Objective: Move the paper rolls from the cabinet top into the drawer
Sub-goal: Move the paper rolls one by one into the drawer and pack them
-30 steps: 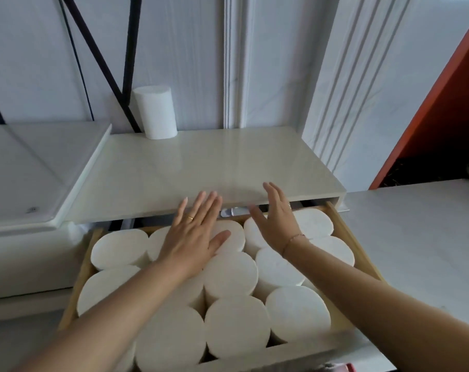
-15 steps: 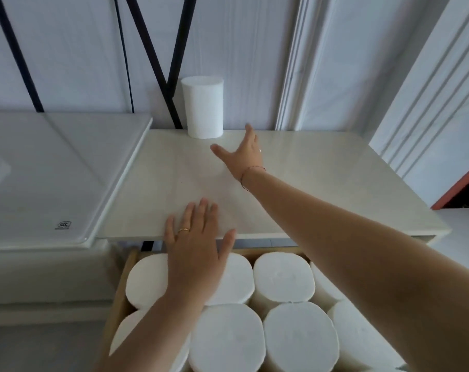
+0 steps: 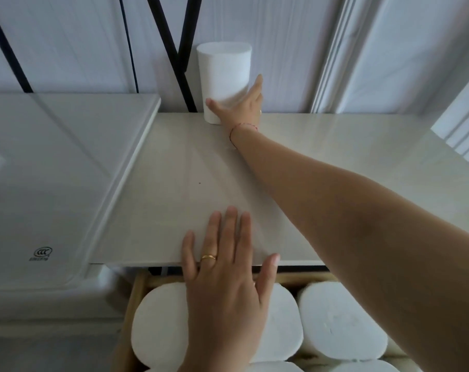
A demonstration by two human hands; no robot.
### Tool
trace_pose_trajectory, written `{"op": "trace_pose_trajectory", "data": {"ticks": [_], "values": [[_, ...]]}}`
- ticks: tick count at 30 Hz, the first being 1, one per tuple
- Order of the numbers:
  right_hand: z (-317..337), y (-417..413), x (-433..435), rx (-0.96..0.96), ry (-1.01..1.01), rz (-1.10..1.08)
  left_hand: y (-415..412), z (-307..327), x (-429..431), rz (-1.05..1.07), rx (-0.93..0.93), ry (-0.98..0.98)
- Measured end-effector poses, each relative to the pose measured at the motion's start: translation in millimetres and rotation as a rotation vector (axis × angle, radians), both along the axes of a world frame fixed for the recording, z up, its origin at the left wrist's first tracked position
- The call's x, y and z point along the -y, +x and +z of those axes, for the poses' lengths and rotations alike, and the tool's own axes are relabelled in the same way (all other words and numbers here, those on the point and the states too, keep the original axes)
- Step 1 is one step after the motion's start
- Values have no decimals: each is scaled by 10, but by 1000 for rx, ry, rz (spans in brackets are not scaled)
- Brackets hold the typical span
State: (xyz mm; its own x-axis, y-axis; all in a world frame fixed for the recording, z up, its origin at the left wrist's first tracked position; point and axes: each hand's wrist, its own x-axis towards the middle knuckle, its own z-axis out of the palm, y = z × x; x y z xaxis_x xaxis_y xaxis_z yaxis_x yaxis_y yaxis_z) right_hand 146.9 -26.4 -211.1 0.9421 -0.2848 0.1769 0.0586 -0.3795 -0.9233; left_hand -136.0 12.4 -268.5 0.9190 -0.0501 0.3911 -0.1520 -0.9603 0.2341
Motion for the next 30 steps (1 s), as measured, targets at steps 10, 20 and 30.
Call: {"op": "trace_pose_trajectory", "data": {"ticks": [10, 20, 30], "values": [[7, 171, -144, 53, 7, -69, 21, -36, 9, 18, 42, 12], [-5, 4, -92, 89, -32, -73, 11, -37, 14, 28, 16, 10], [-30, -1147, 305, 138, -56, 31, 9, -6, 22, 44, 10, -23]]}}
